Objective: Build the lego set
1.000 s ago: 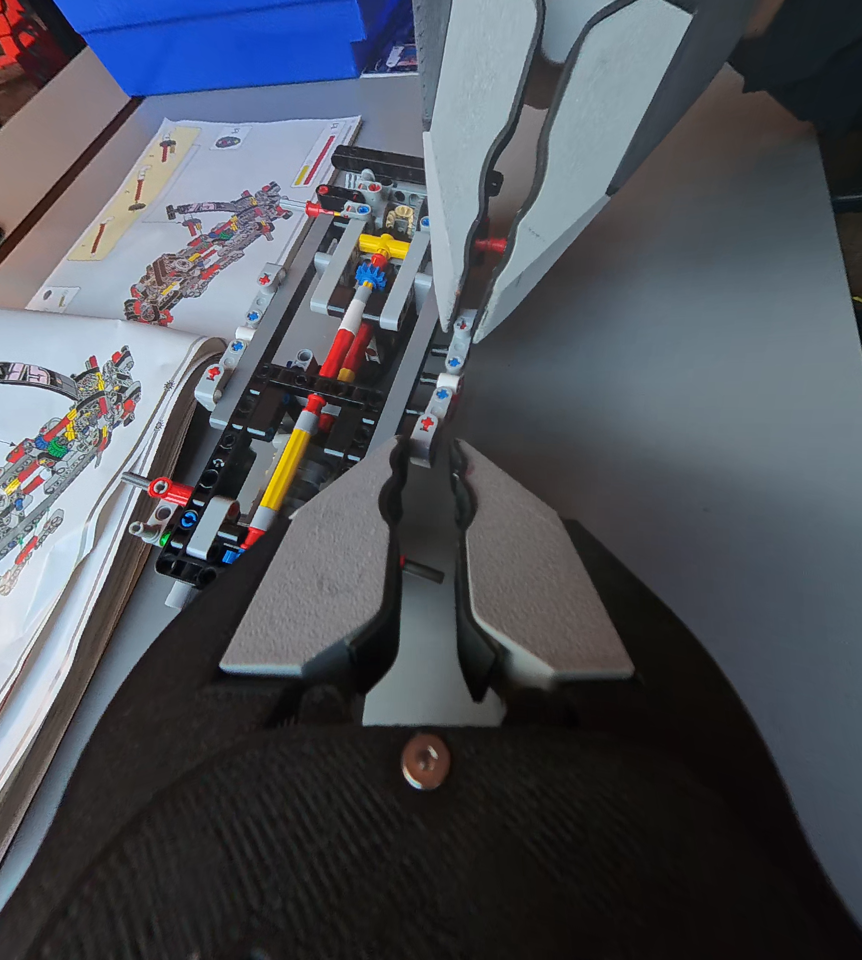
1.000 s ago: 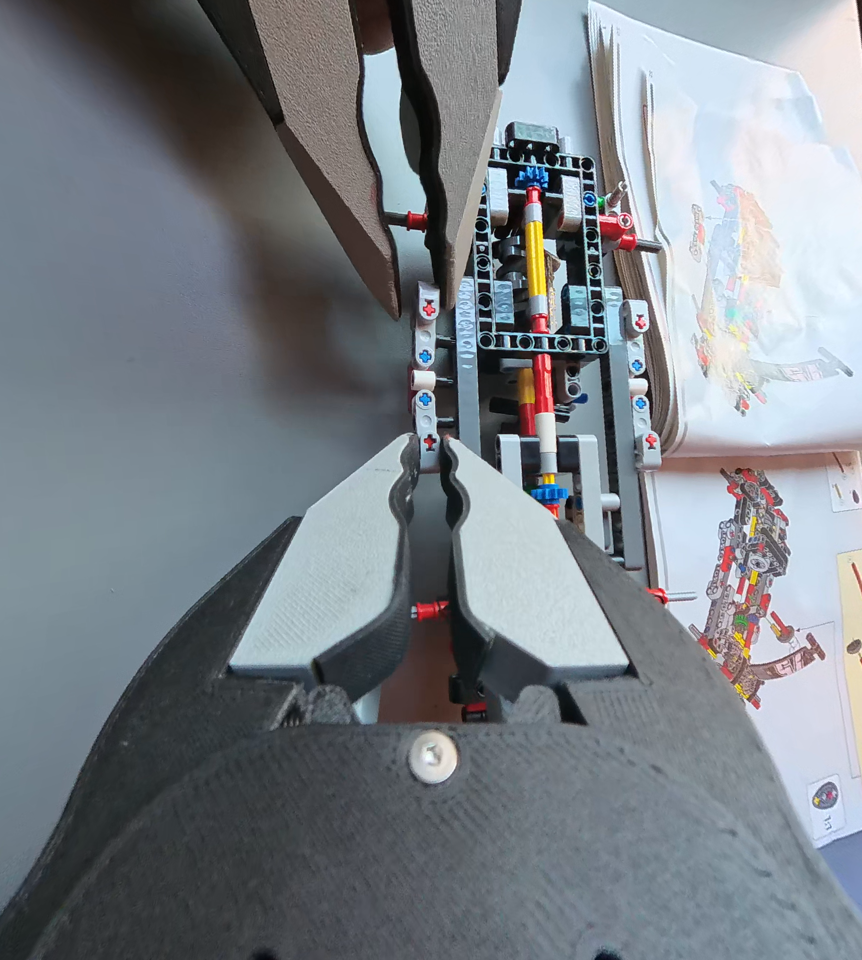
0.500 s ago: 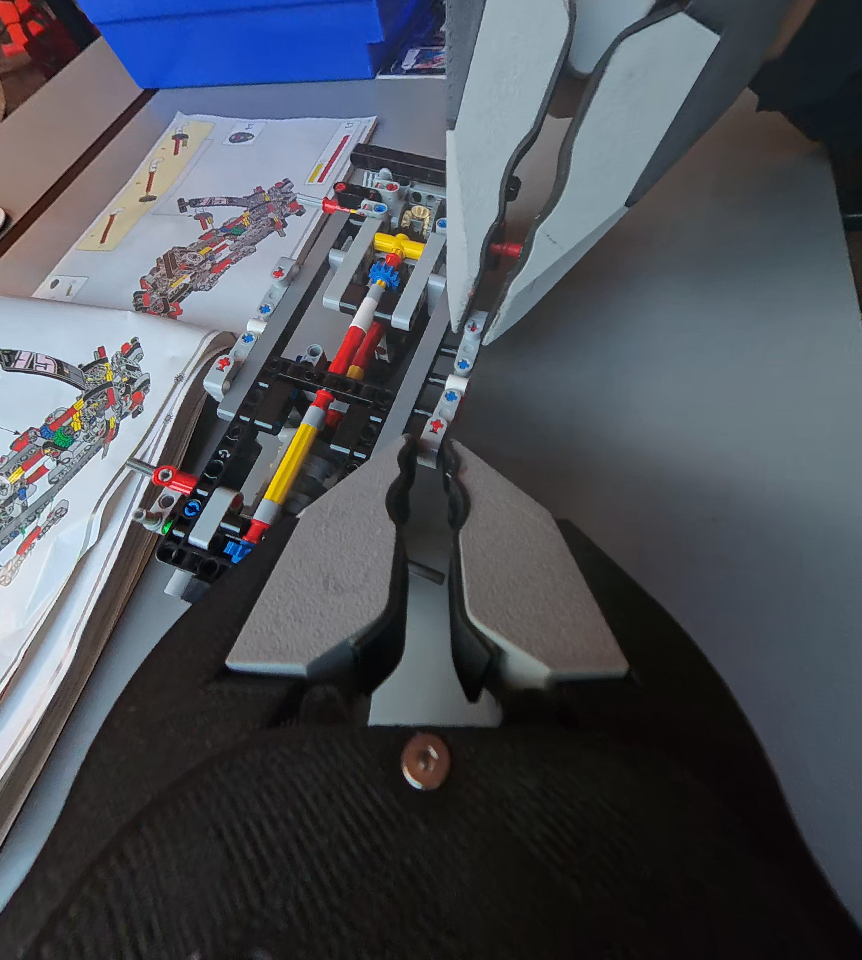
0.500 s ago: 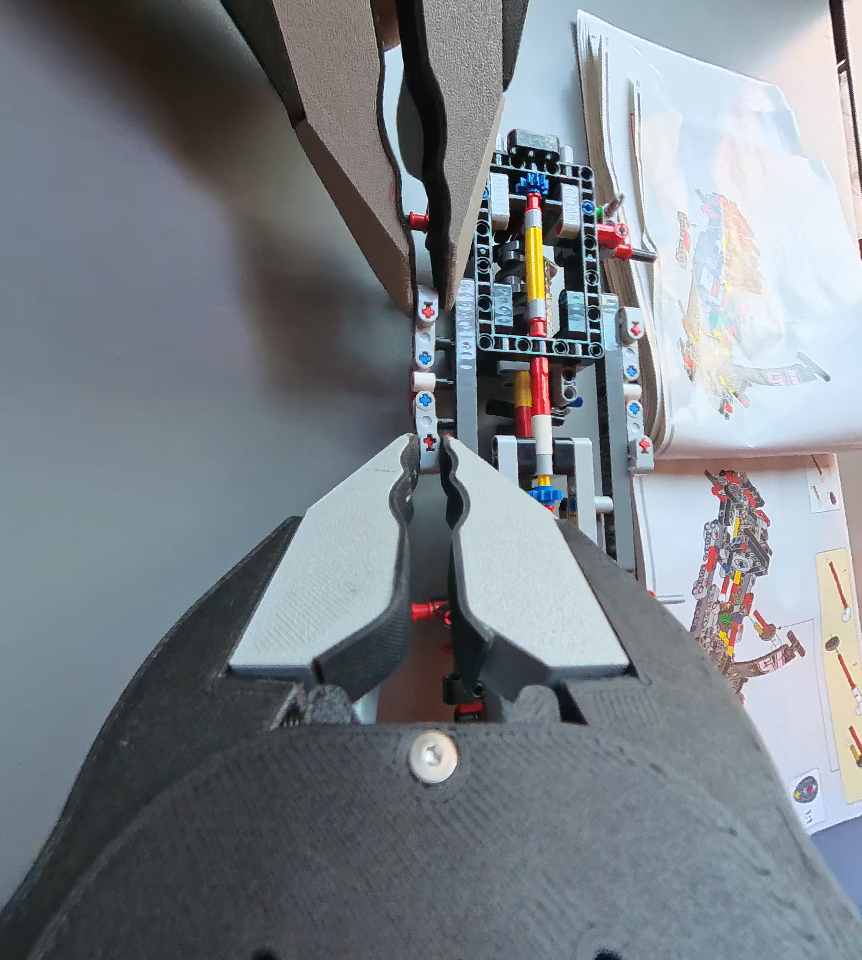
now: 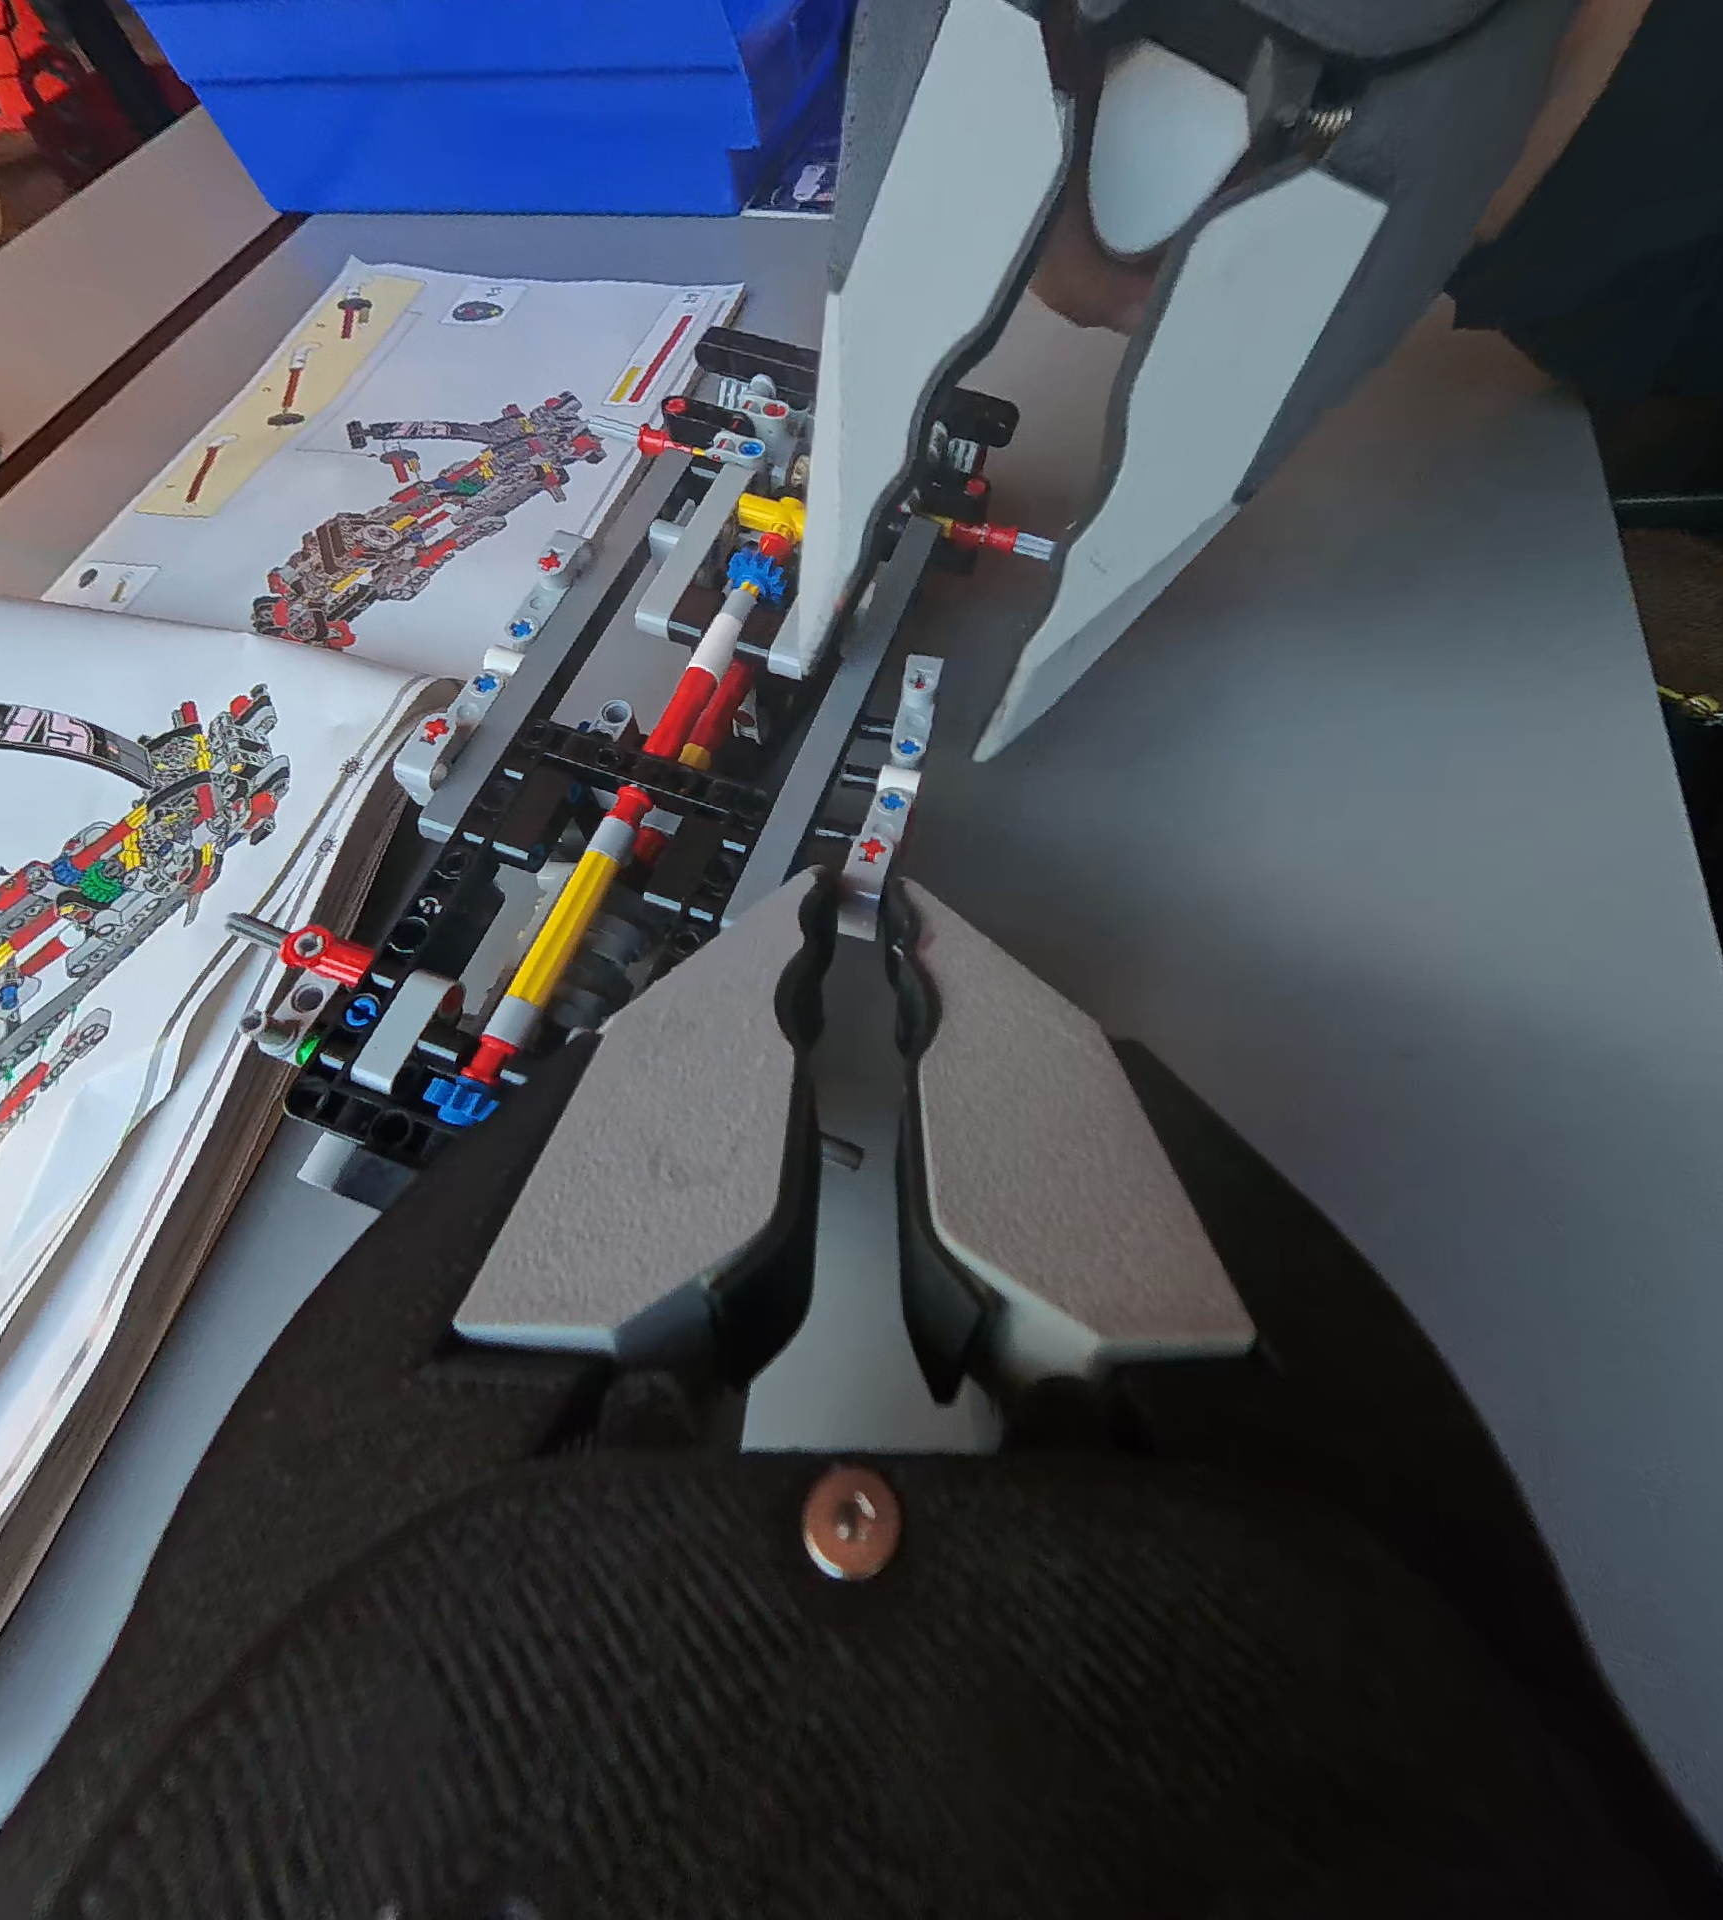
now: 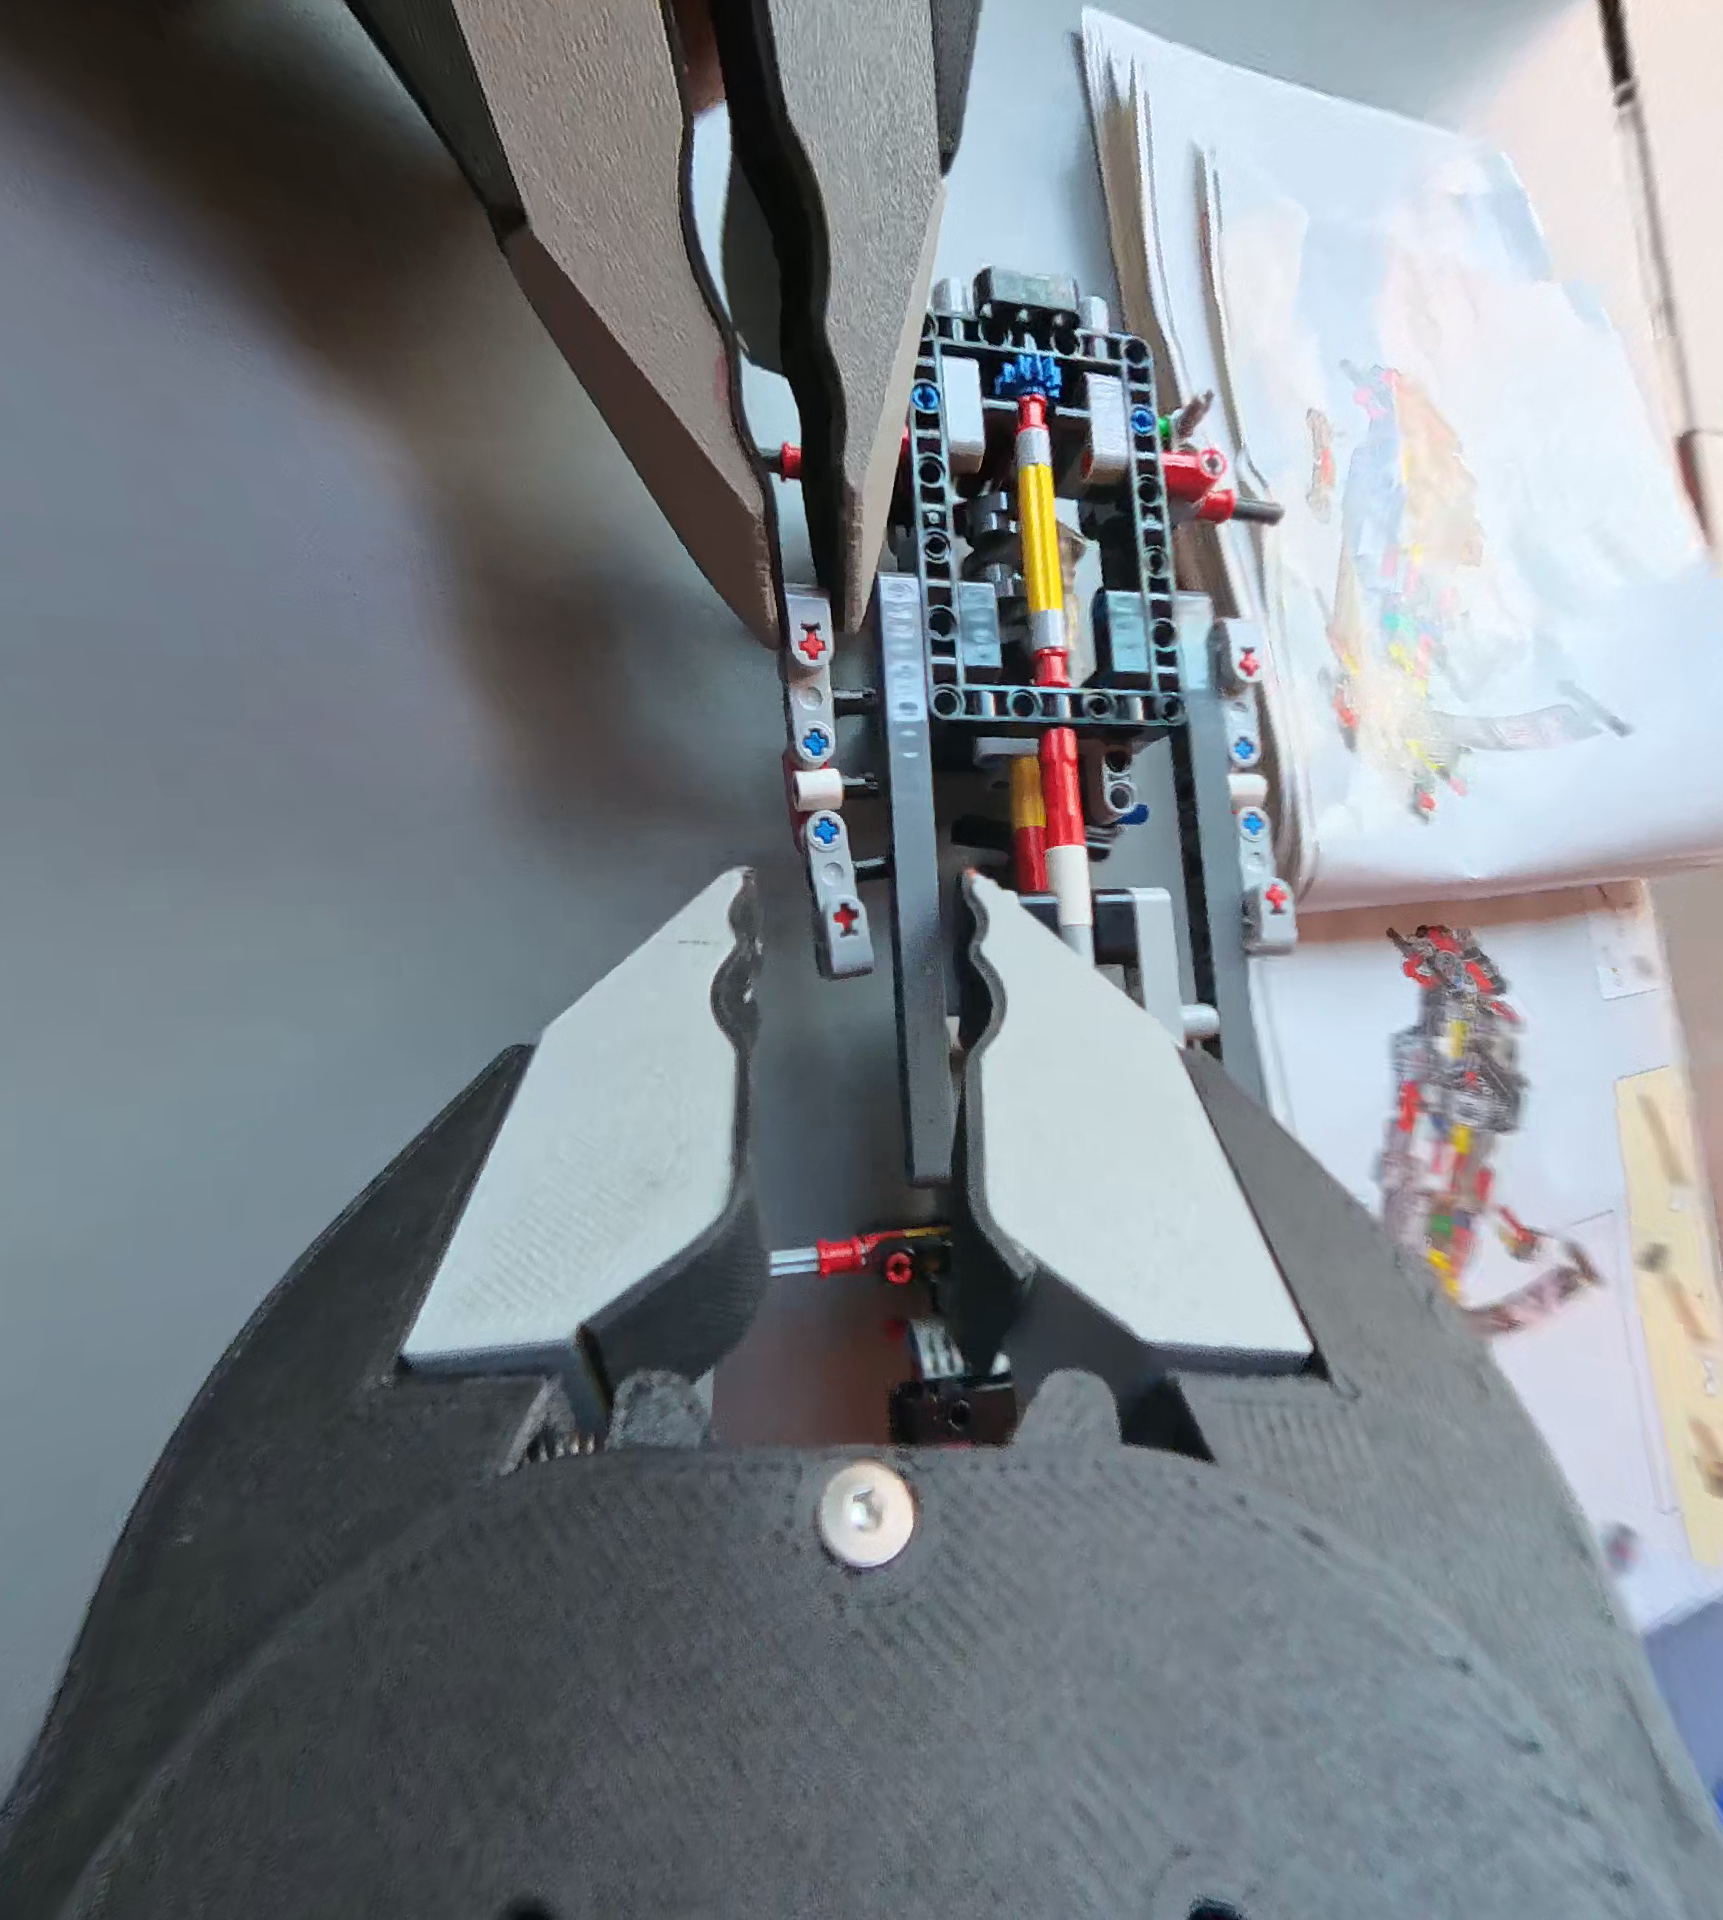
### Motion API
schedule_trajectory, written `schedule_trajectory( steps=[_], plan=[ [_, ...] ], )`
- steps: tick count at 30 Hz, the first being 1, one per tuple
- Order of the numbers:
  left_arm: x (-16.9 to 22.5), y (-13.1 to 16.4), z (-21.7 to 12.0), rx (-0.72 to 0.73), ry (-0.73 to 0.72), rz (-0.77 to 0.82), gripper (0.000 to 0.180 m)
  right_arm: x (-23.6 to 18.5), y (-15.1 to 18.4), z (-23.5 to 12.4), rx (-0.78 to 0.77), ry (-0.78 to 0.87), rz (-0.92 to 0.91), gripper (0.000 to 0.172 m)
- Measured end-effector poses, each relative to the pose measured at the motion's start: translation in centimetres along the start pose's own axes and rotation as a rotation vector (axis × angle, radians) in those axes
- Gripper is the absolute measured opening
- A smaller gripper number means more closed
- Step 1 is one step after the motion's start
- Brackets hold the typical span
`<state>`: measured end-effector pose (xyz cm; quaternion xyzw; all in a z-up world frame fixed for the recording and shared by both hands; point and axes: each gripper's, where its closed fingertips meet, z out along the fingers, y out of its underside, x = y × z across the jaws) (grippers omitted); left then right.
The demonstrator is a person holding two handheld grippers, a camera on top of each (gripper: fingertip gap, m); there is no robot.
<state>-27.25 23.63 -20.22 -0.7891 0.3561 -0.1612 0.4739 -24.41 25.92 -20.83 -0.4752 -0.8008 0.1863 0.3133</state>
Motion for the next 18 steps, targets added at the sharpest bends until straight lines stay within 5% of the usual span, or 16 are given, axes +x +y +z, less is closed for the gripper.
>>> schedule_trajectory(
  steps=[1, 8, 14, 18],
  plan=[
    [0.0, 0.0, 0.0, 0.001, 0.001, -0.004, 0.007, 0.4, 0.0, -0.1, -0.009, 0.043, -0.034, 0.035],
    [0.1, -0.4, -0.4, 0.035, 0.051, -0.050, 0.006, 0.7, 0.1, -0.6, -0.020, 0.118, -0.111, 0.047],
    [0.4, -0.5, -0.5, 0.047, 0.075, -0.046, 0.006, -0.1, -0.2, -0.8, -0.013, 0.166, -0.263, 0.006],
    [0.6, -0.4, -0.4, 0.048, 0.089, -0.038, 0.006, -0.1, 0.3, -0.5, -0.033, 0.155, -0.249, 0.013]
  ],
)
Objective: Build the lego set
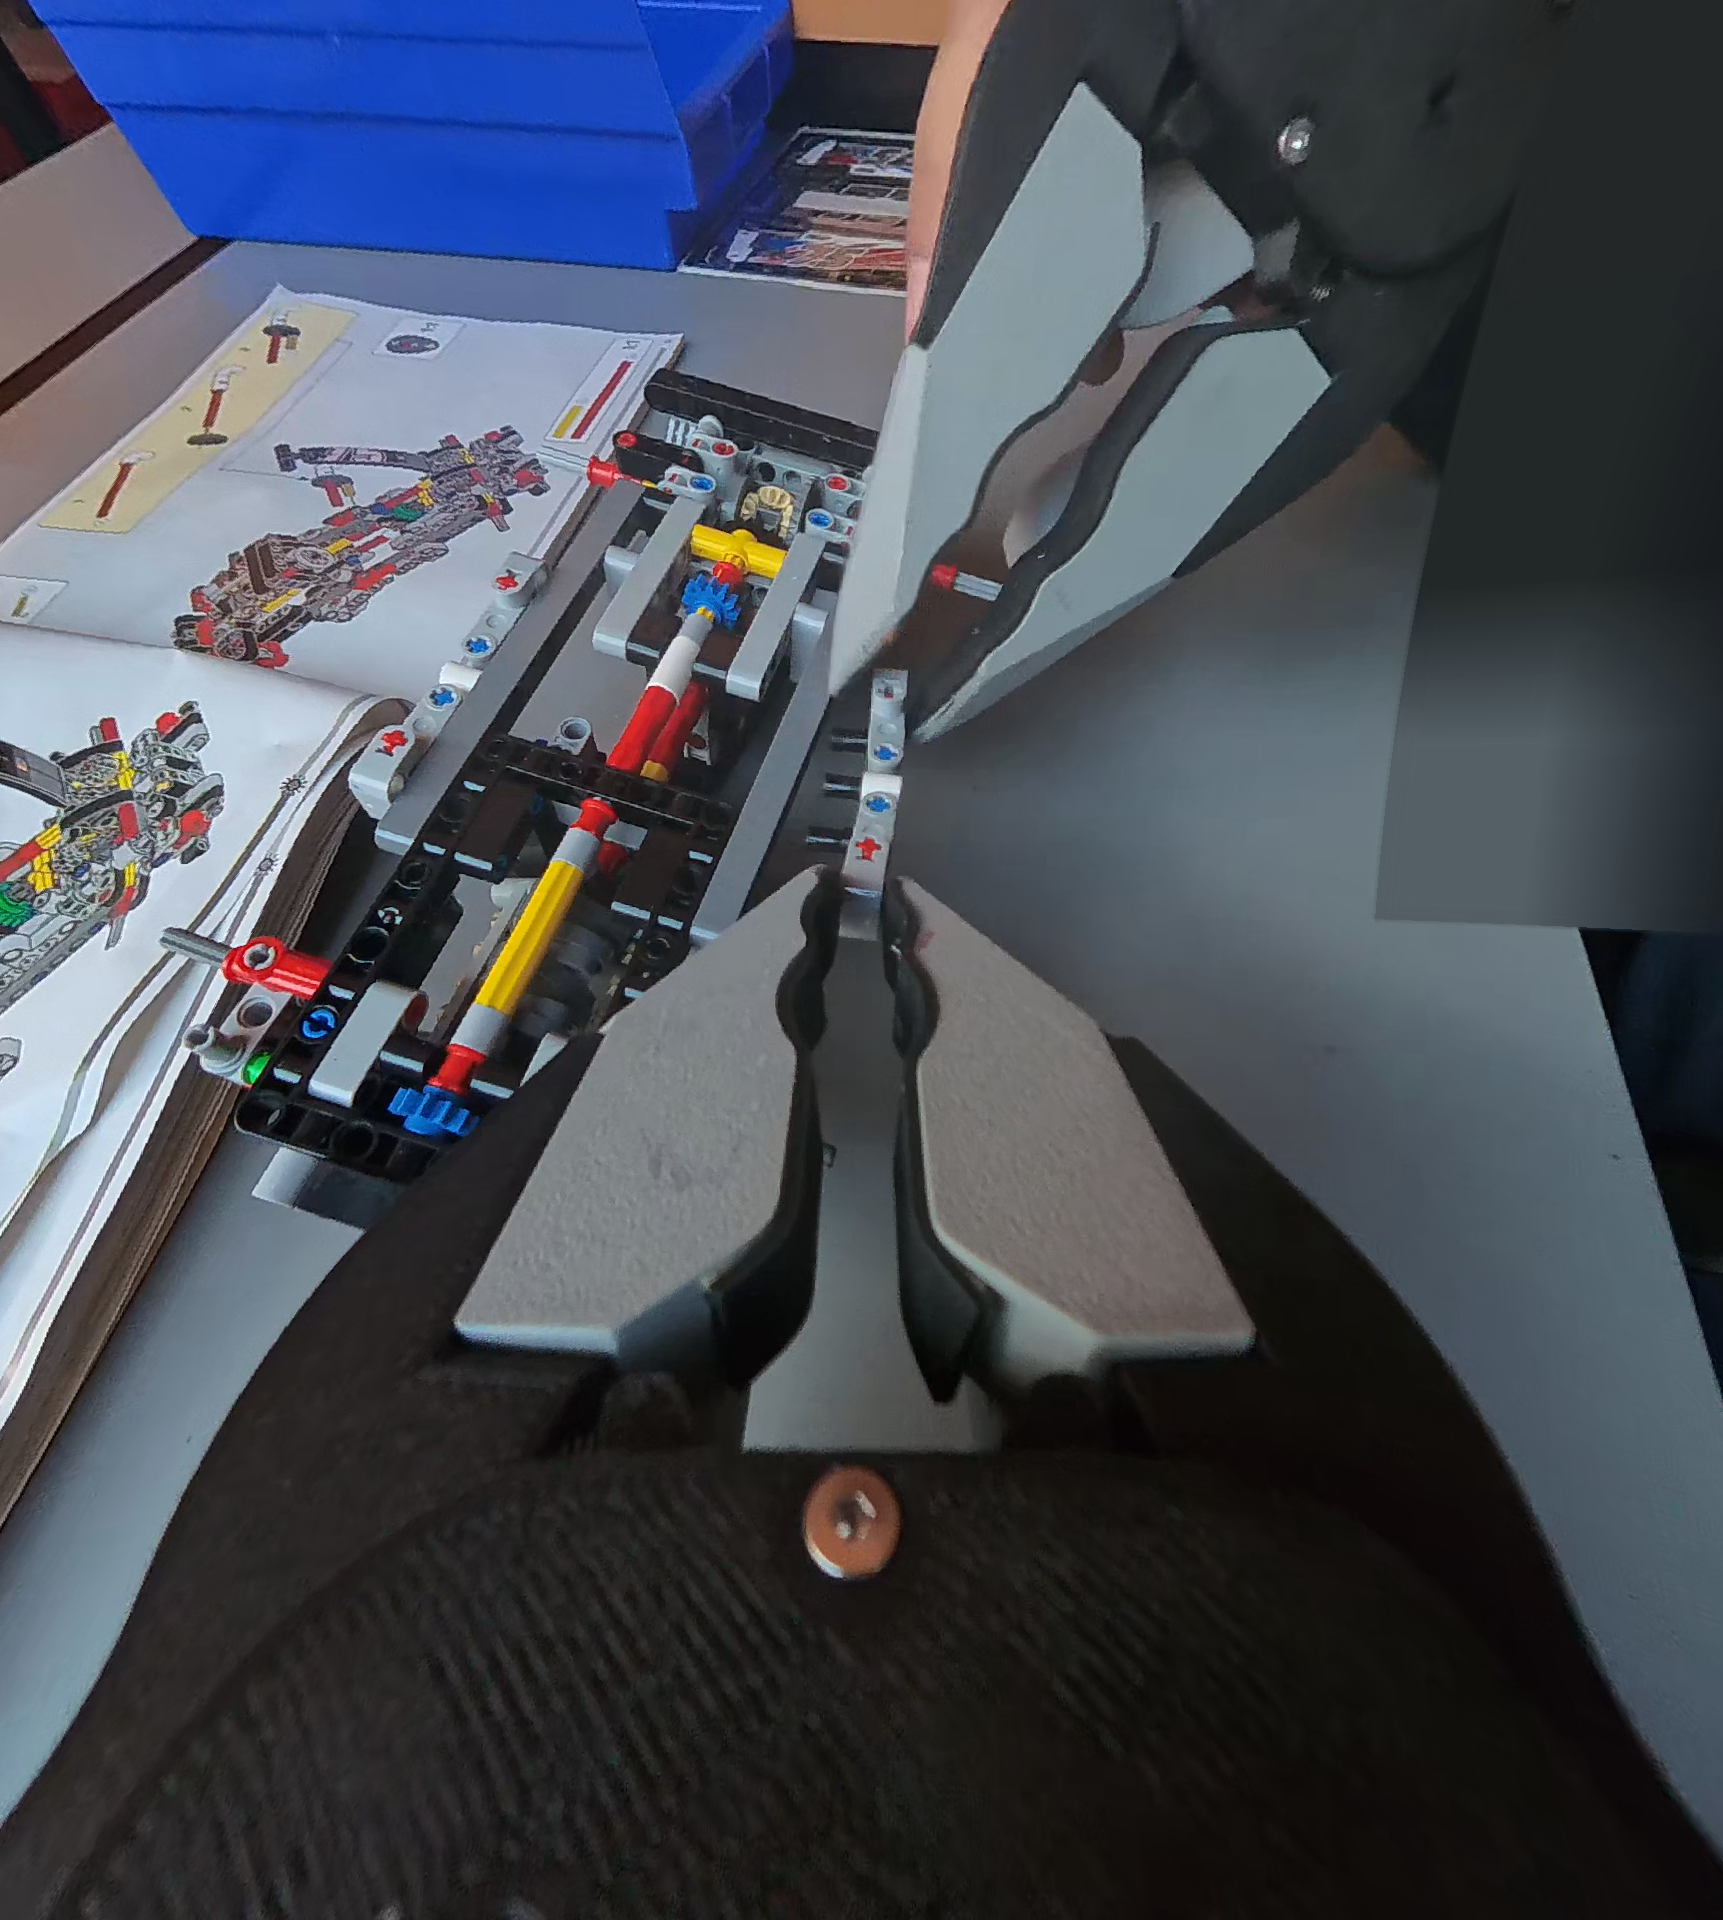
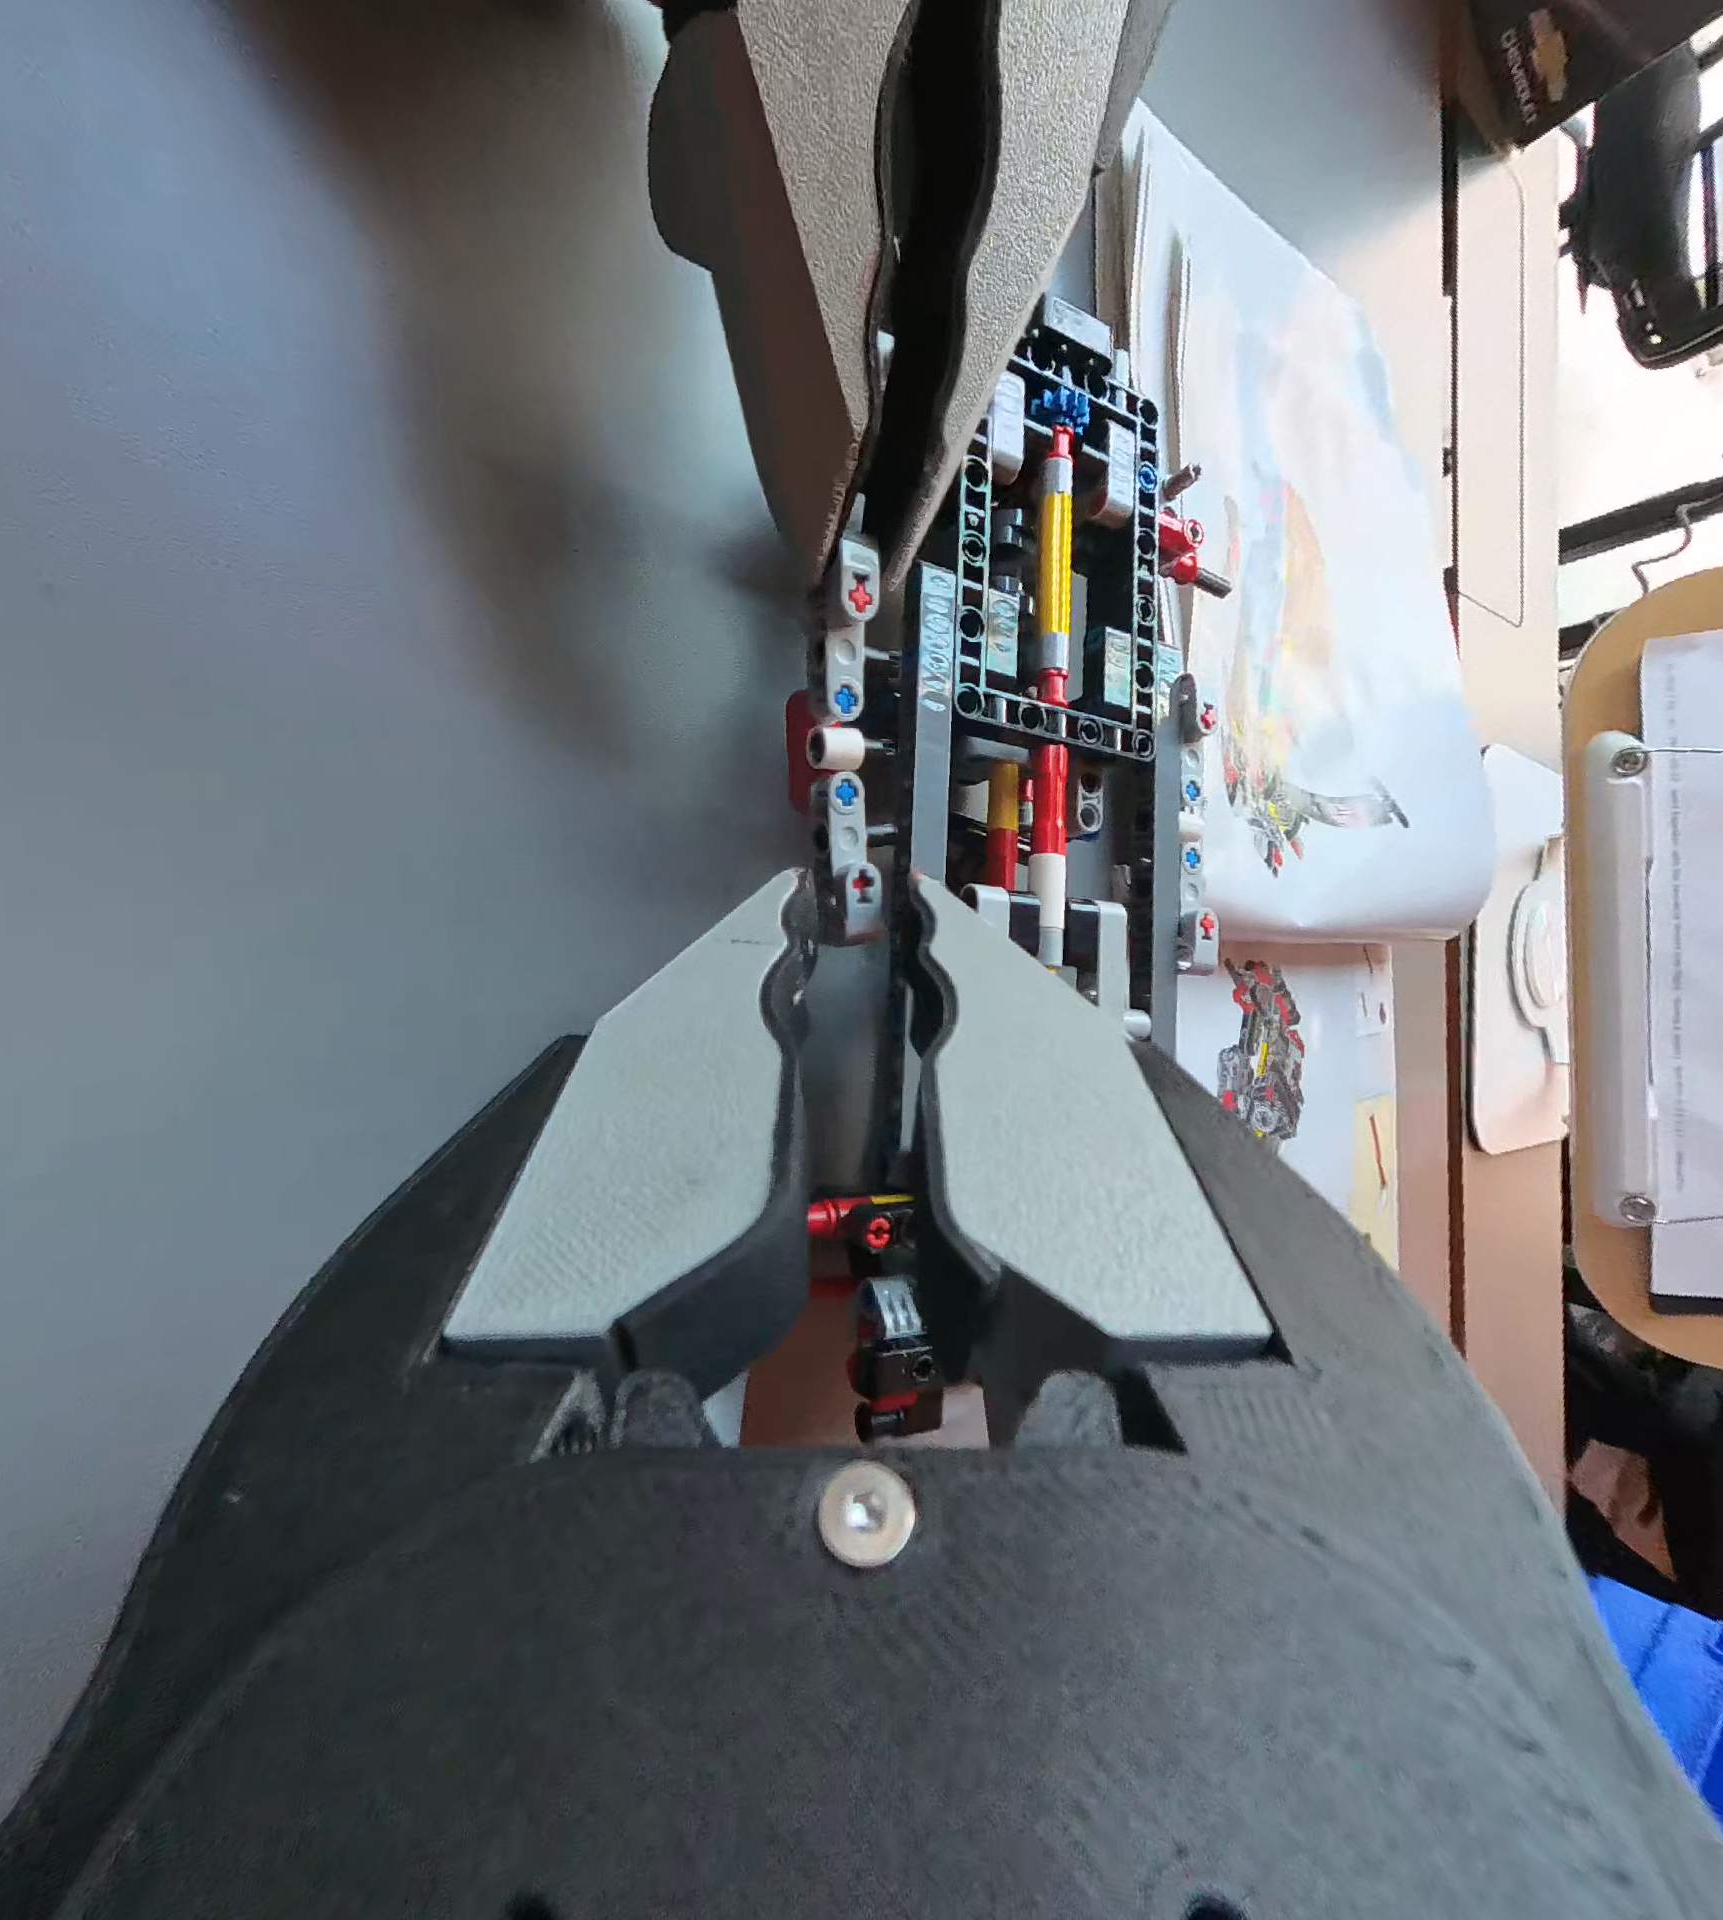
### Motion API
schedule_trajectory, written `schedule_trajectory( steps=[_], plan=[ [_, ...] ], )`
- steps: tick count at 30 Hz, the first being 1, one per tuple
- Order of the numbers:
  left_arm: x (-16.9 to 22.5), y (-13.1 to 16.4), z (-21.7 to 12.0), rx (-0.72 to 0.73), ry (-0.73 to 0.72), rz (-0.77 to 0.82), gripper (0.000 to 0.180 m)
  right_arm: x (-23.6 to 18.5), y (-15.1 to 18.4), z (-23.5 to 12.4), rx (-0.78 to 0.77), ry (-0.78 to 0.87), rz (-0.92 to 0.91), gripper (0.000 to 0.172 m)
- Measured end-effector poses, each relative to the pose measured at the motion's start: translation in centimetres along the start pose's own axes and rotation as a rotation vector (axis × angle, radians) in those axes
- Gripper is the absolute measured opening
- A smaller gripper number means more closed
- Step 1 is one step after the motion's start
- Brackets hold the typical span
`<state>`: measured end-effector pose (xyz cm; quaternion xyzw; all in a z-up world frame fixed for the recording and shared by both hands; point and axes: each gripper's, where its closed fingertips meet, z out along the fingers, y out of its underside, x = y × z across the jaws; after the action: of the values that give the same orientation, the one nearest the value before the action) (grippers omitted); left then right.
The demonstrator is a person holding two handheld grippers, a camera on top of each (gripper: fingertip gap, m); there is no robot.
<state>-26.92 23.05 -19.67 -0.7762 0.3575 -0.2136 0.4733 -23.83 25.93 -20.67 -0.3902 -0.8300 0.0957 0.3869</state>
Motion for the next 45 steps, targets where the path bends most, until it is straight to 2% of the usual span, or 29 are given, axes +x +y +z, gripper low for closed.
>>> schedule_trajectory(
  steps=[5, 10, 16, 22, 25, 29, 31, 38, 45],
  plan=[
    [0.1, 0.2, 0.1, -0.021, 0.002, 0.006, 0.006, -0.7, 0.0, -0.1, -0.002, -0.059, 0.021, 0.008],
    [0.4, 0.1, 0.3, -0.055, -0.053, 0.118, 0.007, -0.8, 0.0, -0.4, 0.008, -0.107, 0.081, 0.006],
    [0.3, 0.5, 0.4, -0.115, -0.051, 0.133, 0.015, -0.9, 0.1, -0.3, 0.006, -0.119, 0.084, 0.006],
    [-0.3, -0.1, 0.0, -0.160, -0.106, 0.245, 0.019, -0.5, -0.2, -0.6, 0.012, -0.112, 0.085, 0.005],
    [0.0, -0.4, 0.2, -0.164, -0.076, 0.239, 0.021, -0.4, -0.3, -0.6, 0.011, -0.110, 0.083, 0.005],
    [0.3, -0.1, 0.5, -0.177, -0.042, 0.224, 0.019, -0.4, -0.1, -0.5, -0.003, -0.108, 0.076, 0.005],
    [0.2, 0.1, 0.6, -0.189, -0.042, 0.230, 0.010, -0.4, -0.1, -0.5, -0.003, -0.113, 0.078, 0.005],
    [-0.1, 0.6, 1.1, -0.240, -0.043, 0.224, 0.007, -0.5, -0.1, -0.3, -0.027, -0.124, 0.091, 0.005],
    [-0.2, 0.6, 1.5, -0.221, -0.028, 0.253, 0.006, -0.2, 0.3, -0.1, -0.008, -0.122, 0.118, 0.006]
  ],
)
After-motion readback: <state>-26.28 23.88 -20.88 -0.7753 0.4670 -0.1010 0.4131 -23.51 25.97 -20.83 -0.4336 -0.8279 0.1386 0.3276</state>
